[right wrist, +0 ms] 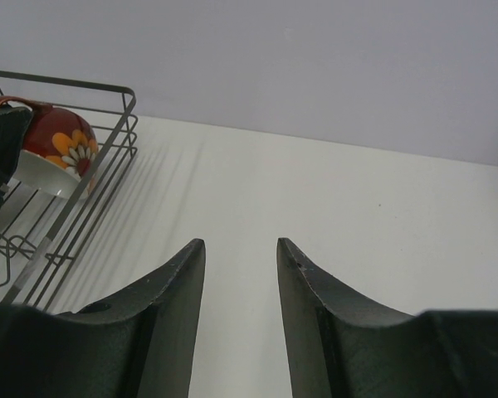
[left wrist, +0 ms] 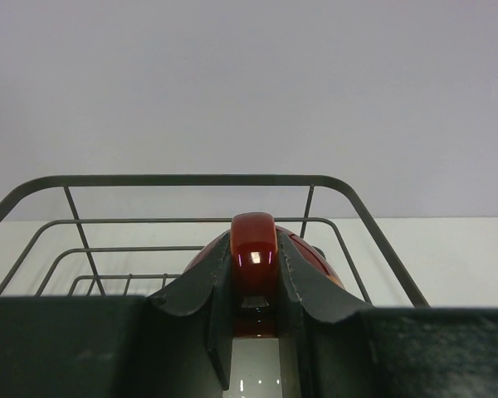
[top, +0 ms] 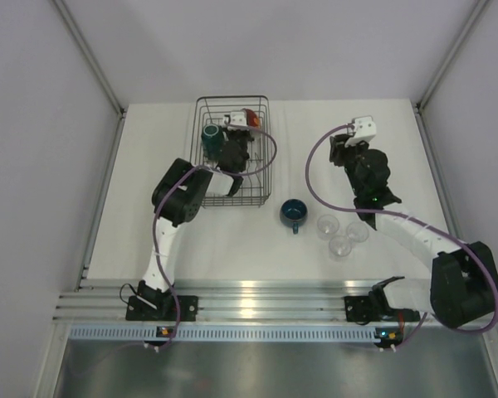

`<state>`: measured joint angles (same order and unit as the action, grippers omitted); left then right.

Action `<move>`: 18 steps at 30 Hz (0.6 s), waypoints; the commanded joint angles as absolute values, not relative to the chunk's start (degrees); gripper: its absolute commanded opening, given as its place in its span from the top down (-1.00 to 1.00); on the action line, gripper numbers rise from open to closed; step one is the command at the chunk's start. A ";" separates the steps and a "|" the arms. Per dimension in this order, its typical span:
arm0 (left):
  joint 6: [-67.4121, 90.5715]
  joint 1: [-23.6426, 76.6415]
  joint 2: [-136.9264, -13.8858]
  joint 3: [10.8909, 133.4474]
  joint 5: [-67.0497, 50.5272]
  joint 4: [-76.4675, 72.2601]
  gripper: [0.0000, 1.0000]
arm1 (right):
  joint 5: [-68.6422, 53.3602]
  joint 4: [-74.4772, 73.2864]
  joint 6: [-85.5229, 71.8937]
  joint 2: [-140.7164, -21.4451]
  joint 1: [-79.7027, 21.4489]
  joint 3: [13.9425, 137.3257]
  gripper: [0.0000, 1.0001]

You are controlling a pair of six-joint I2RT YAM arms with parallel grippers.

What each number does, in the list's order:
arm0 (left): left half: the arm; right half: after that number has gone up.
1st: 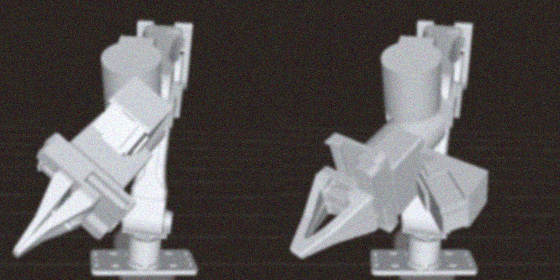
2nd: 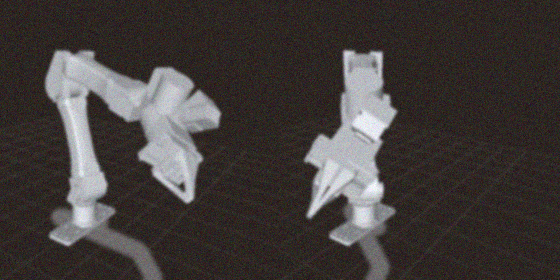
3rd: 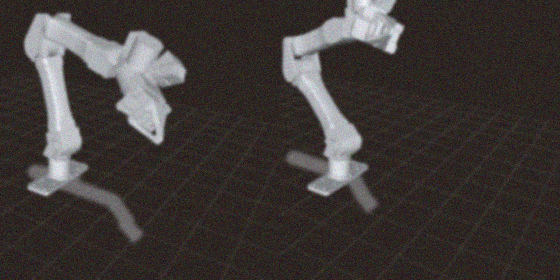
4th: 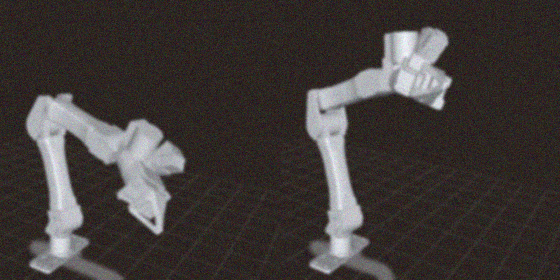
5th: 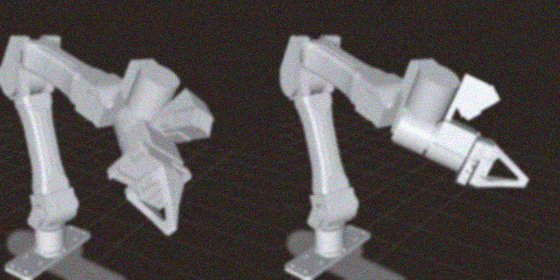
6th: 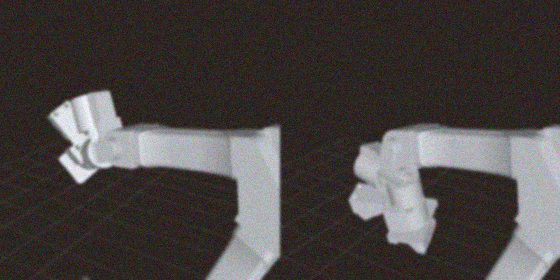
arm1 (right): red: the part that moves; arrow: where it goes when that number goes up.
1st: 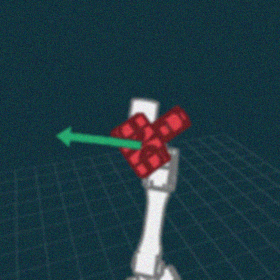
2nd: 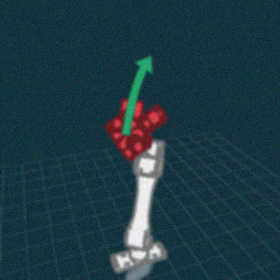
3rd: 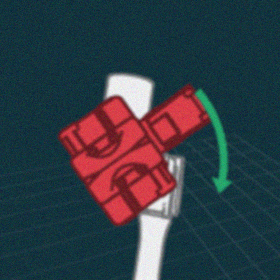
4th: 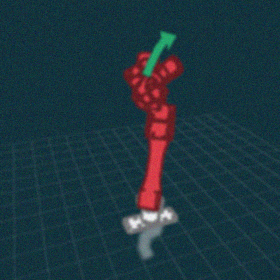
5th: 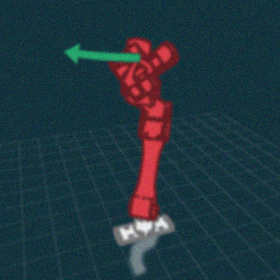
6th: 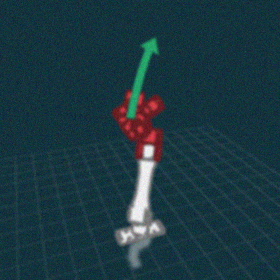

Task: Load the cups into the dish rack

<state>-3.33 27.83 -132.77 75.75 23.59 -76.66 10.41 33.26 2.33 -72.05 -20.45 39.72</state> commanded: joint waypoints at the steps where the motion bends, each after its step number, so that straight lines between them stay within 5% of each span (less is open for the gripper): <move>1: -4.66 28.04 -129.64 73.13 23.73 -85.43 1.00 | 9.76 34.72 1.49 -69.08 -19.42 40.61 0.18; 18: -4.40 28.83 -131.48 70.05 25.31 -85.25 1.00 | 9.49 33.93 1.58 -67.41 -19.34 40.96 0.15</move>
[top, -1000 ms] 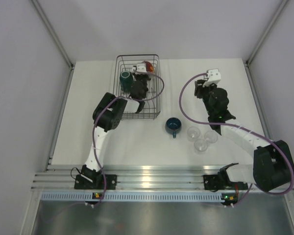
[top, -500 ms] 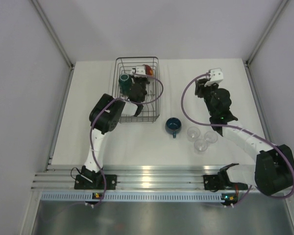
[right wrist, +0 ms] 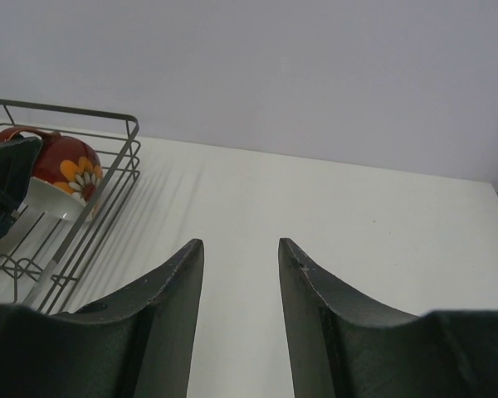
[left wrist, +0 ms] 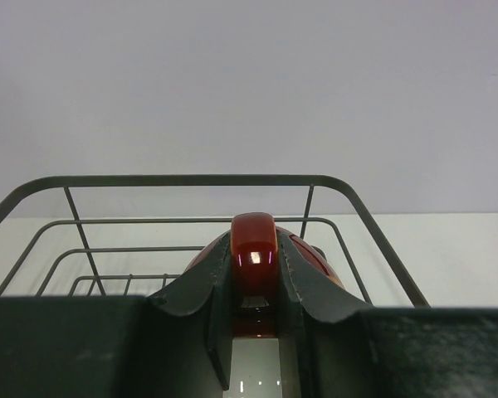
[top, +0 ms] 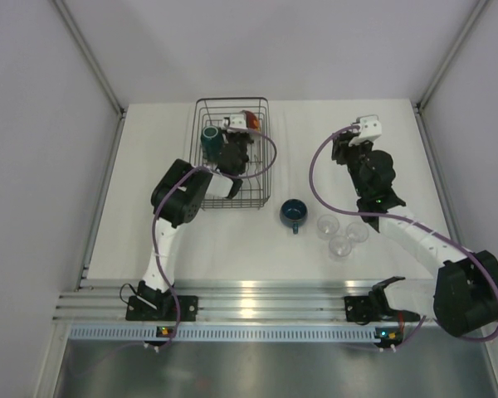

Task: Load the cups into the dish rack

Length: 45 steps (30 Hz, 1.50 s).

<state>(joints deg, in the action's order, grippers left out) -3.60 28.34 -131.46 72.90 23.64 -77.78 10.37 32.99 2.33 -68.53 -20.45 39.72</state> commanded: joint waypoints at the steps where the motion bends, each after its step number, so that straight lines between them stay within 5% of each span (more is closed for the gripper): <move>1: -4.05 28.83 -131.40 69.70 25.14 -85.25 1.00 | 9.41 33.93 1.50 -67.50 -19.34 41.04 0.15; 45: 3.60 28.74 -120.50 63.99 15.12 -58.71 1.00 | 9.23 32.69 -1.39 -62.40 -19.34 38.50 0.14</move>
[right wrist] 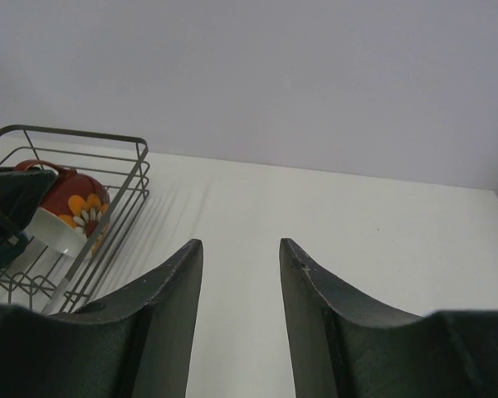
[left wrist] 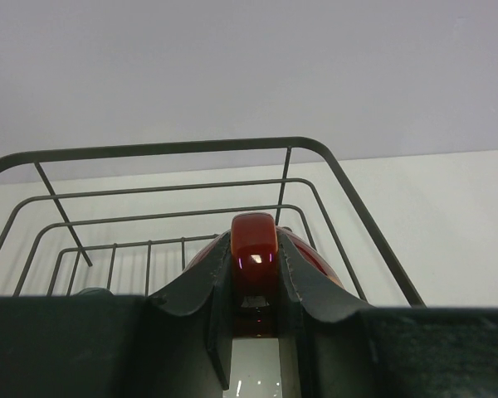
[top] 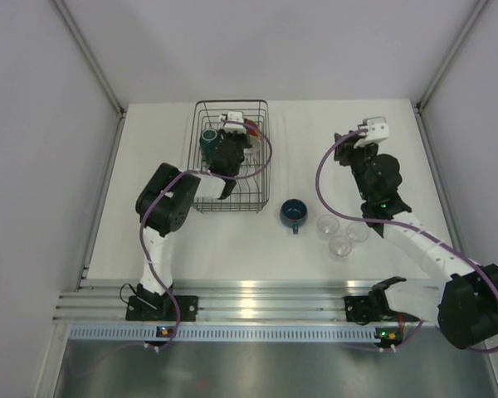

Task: Load the cups into the dish rack

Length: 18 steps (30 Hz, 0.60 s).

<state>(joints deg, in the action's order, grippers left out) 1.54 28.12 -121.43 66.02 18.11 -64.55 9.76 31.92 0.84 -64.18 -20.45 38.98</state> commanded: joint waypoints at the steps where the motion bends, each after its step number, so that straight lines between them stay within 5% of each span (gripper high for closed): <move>1: 3.78 28.74 -120.67 63.46 15.38 -58.80 1.00 | 9.23 32.70 -1.32 -62.32 -19.34 38.41 0.14; 18: 7.47 28.74 -126.73 72.59 18.02 -60.58 1.00 | 10.11 33.13 -0.62 -65.65 -19.25 38.93 0.14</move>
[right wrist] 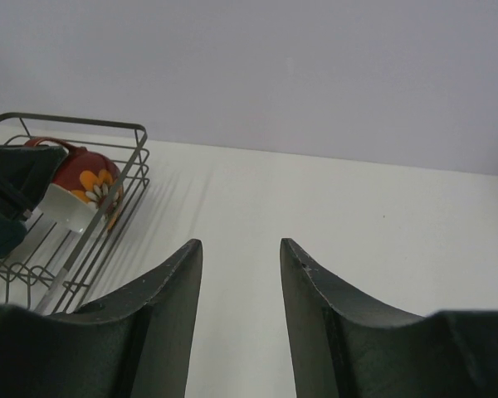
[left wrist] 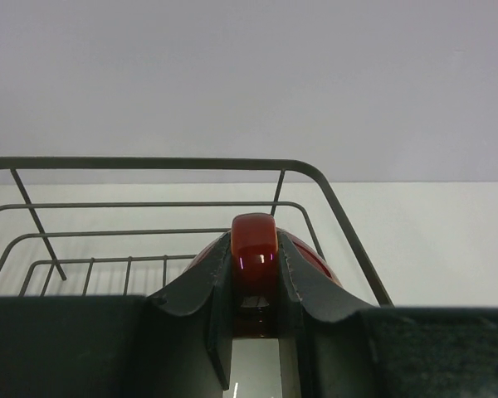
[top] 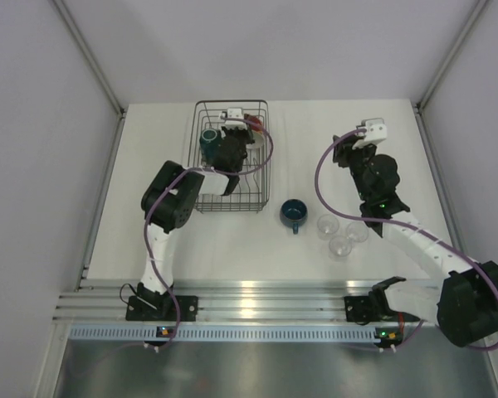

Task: Load the cups into the dish rack

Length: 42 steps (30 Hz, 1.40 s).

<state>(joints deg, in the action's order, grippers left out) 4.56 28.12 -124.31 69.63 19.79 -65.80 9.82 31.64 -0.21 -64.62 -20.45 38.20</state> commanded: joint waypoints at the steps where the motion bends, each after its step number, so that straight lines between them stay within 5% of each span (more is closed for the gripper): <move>1: 7.82 28.83 -127.17 73.47 17.76 -59.77 1.00 | 10.11 33.22 -0.53 -66.00 -19.34 39.02 0.13; 26: 9.75 29.62 -122.35 67.85 16.52 -47.11 1.00 | 9.32 33.93 0.35 -66.27 -19.34 39.20 0.14; 42: 7.29 29.79 -117.34 62.67 17.14 -65.20 1.00 | 8.26 32.52 0.35 -66.00 -19.34 38.93 0.14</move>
